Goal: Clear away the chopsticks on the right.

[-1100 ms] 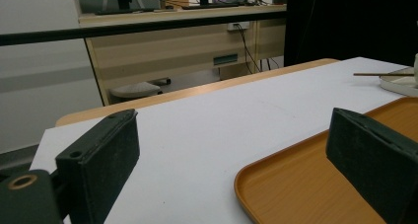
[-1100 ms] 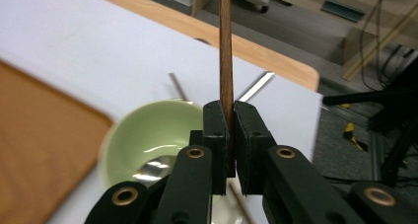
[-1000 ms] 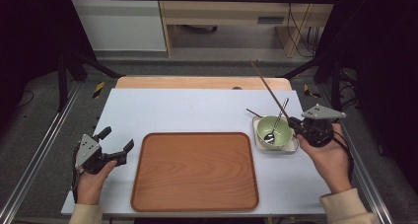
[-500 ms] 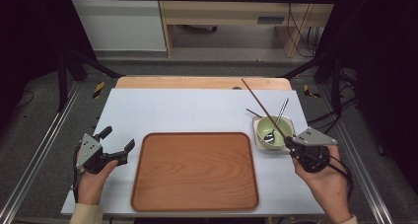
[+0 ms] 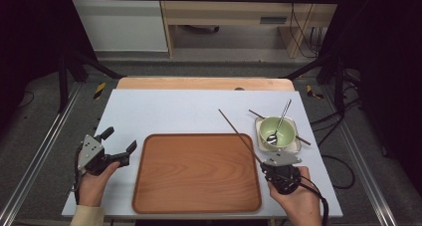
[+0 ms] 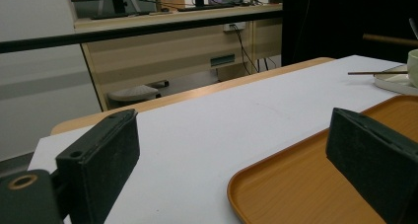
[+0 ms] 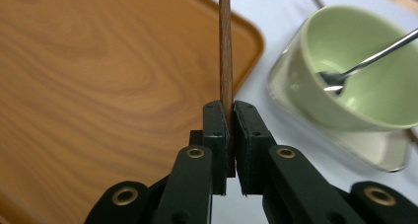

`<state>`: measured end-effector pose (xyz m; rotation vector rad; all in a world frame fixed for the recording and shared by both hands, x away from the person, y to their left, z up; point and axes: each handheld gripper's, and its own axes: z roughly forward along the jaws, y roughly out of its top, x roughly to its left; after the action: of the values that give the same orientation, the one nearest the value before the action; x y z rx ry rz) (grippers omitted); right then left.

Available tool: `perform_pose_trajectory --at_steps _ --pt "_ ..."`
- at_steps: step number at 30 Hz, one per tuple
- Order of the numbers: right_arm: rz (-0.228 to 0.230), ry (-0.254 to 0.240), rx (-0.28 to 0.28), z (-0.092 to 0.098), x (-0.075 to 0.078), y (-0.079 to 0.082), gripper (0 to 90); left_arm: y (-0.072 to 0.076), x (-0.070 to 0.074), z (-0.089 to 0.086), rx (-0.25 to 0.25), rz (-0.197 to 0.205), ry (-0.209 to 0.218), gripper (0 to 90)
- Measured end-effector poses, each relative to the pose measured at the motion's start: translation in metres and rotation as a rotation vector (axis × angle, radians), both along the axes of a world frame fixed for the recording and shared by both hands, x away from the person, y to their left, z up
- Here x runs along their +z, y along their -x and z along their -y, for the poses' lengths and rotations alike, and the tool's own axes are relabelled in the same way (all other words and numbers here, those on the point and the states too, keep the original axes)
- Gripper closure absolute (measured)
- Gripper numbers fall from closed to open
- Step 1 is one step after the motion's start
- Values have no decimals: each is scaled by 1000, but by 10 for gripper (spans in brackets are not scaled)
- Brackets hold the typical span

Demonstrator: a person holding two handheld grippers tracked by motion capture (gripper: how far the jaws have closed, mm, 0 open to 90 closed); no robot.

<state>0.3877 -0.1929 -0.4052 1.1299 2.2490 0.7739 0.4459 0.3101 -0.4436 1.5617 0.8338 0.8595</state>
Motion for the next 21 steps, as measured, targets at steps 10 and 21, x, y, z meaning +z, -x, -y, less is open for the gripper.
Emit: perform_pose_trajectory --at_steps 10,21 --pt "-111 17 19 -21 -28 13 848 0 0 1 1 0 -4 58" --pt "-201 -12 -16 -32 -42 17 847 0 1 1 3 1 -5 59"
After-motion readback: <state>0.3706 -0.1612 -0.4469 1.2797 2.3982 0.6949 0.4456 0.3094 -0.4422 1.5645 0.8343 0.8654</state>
